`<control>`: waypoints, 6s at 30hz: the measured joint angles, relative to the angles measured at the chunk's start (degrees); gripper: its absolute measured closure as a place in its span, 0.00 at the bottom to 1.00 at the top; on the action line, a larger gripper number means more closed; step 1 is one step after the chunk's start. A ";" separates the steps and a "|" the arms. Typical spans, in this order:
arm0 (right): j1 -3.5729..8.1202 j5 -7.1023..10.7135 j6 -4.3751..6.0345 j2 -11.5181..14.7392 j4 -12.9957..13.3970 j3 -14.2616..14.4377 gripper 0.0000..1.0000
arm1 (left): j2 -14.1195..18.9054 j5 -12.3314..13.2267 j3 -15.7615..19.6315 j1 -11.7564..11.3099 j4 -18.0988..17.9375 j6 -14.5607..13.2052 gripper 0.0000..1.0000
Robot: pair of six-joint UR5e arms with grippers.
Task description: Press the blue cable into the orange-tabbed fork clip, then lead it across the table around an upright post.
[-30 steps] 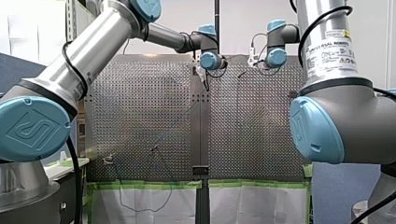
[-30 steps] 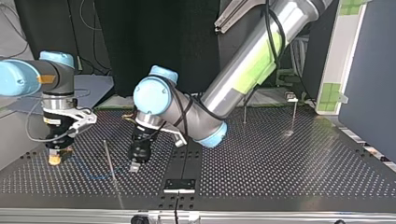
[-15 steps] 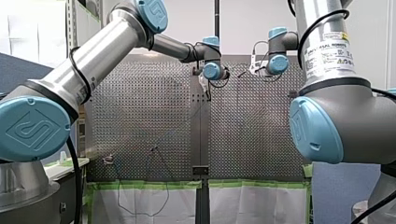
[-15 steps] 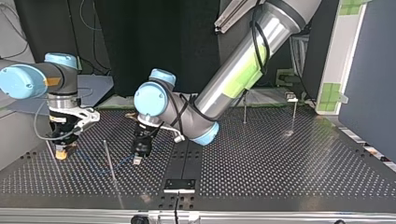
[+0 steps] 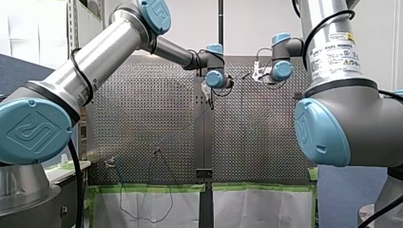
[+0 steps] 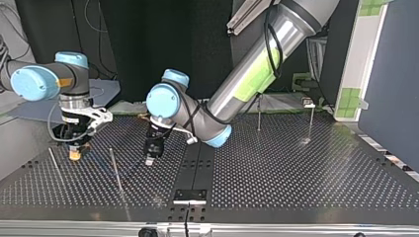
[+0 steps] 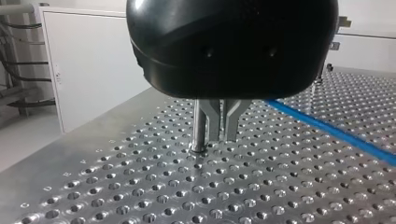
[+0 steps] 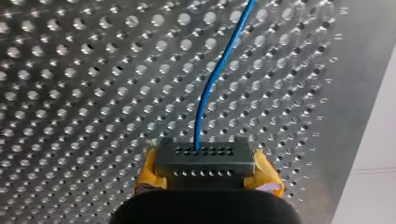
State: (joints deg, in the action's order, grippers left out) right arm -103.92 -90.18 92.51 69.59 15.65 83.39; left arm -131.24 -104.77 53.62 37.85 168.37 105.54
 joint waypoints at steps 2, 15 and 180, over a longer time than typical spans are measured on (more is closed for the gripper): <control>-0.12 -0.05 -0.02 -0.05 0.03 0.36 1.00 | 0.00 0.10 0.01 0.03 0.04 -0.04 1.00; -0.81 -0.57 0.10 -0.17 1.04 4.04 1.00 | 0.00 -2.50 0.02 0.20 2.63 -0.49 0.41; 9.86 -6.12 -0.53 -40.99 37.28 14.83 1.00 | 5.33 -2.27 -6.63 6.64 39.09 -14.64 0.06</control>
State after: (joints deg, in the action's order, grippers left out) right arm -94.06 -96.30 91.99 28.61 52.94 98.22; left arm -125.92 -107.04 46.99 44.50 207.47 90.90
